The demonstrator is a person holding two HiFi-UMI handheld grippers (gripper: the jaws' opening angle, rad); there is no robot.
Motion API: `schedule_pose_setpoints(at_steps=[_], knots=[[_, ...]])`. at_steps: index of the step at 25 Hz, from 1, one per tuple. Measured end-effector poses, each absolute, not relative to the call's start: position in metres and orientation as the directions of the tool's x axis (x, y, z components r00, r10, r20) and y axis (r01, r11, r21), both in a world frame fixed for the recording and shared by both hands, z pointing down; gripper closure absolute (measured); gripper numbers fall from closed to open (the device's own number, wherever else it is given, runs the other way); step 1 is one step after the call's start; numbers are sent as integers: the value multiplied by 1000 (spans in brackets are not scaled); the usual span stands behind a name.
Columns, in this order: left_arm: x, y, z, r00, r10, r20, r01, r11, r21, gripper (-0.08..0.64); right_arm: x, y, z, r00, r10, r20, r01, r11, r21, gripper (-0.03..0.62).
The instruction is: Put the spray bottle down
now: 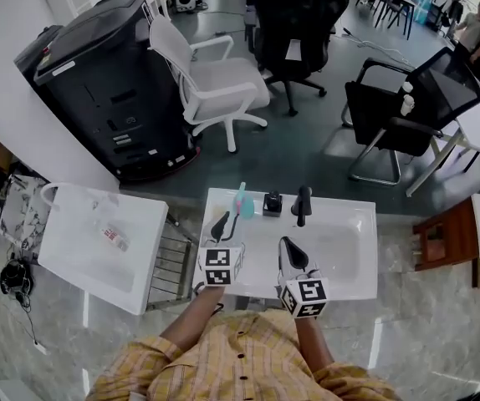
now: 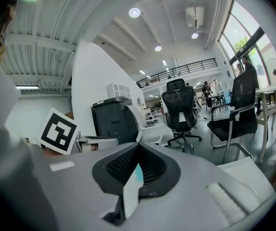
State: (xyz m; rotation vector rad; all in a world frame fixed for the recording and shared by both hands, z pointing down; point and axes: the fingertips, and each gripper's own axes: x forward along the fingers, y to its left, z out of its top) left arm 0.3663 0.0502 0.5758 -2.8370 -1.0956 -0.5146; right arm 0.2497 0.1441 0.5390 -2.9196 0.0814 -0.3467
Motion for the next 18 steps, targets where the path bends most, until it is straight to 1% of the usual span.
schedule_pose_setpoints(at_steps=[3, 6, 8, 11, 18], knots=[[350, 43, 564, 688, 657, 308, 675, -735, 61, 465, 241, 136, 530, 975, -76, 211, -35, -981, -193, 591], [332, 35, 557, 690, 660, 296, 674, -736, 71, 505, 230, 130, 523, 976, -74, 204, -35, -981, -189, 591], [320, 30, 552, 690, 662, 294, 674, -735, 73, 516, 222, 126, 520, 976, -73, 206, -35, -982, -186, 591], [304, 21, 548, 693, 659, 293, 671, -738, 74, 561, 211, 119, 517, 974, -77, 213, -38, -982, -183, 591], [262, 0, 530, 692, 673, 261, 679, -729, 81, 561, 182, 99, 506, 977, -69, 200, -34, -984, -175, 591]])
